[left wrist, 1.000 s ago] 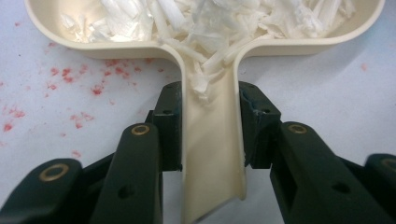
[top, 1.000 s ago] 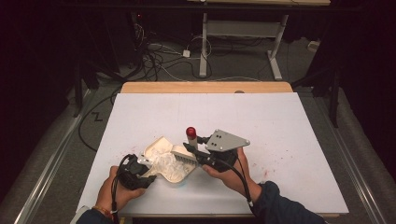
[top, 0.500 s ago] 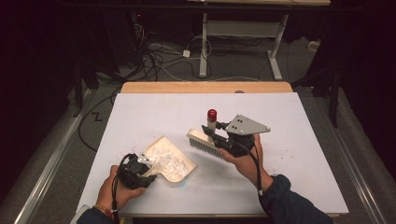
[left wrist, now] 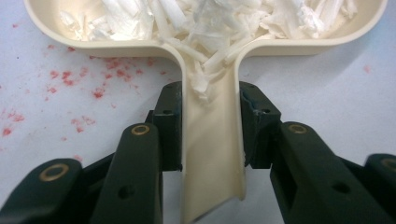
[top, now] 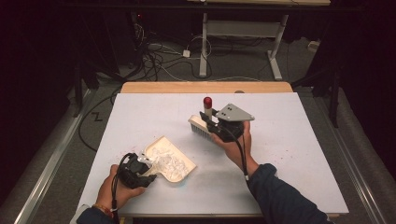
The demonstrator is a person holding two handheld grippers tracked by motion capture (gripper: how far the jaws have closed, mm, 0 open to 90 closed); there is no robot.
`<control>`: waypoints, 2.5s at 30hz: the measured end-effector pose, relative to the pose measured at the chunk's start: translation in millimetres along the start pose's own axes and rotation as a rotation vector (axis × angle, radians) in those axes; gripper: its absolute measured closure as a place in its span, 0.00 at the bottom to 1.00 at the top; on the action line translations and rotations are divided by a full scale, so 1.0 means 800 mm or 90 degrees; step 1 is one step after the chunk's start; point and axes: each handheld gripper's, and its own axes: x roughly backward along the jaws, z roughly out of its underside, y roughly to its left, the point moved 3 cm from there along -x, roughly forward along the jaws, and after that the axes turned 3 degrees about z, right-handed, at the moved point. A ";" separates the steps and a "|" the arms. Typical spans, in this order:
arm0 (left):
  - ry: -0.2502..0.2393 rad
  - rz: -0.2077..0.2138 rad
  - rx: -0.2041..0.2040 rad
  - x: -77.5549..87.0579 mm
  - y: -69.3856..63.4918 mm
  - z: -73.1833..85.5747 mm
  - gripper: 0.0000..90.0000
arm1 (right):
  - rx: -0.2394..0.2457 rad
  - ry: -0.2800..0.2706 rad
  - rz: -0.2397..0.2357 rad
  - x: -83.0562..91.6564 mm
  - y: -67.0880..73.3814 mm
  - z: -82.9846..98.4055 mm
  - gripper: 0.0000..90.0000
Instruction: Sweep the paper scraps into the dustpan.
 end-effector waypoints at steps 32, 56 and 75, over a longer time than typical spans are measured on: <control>-0.001 -0.003 -0.002 0.000 0.000 0.000 0.70 | -0.008 -0.026 -0.119 -0.010 0.052 -0.032 0.78; -0.002 -0.003 0.003 -0.001 -0.002 0.001 0.70 | 0.004 0.005 -0.096 0.074 -0.022 0.006 0.78; -0.018 0.002 0.010 0.004 -0.001 0.000 0.70 | 0.009 0.026 -0.095 0.173 -0.070 0.025 0.78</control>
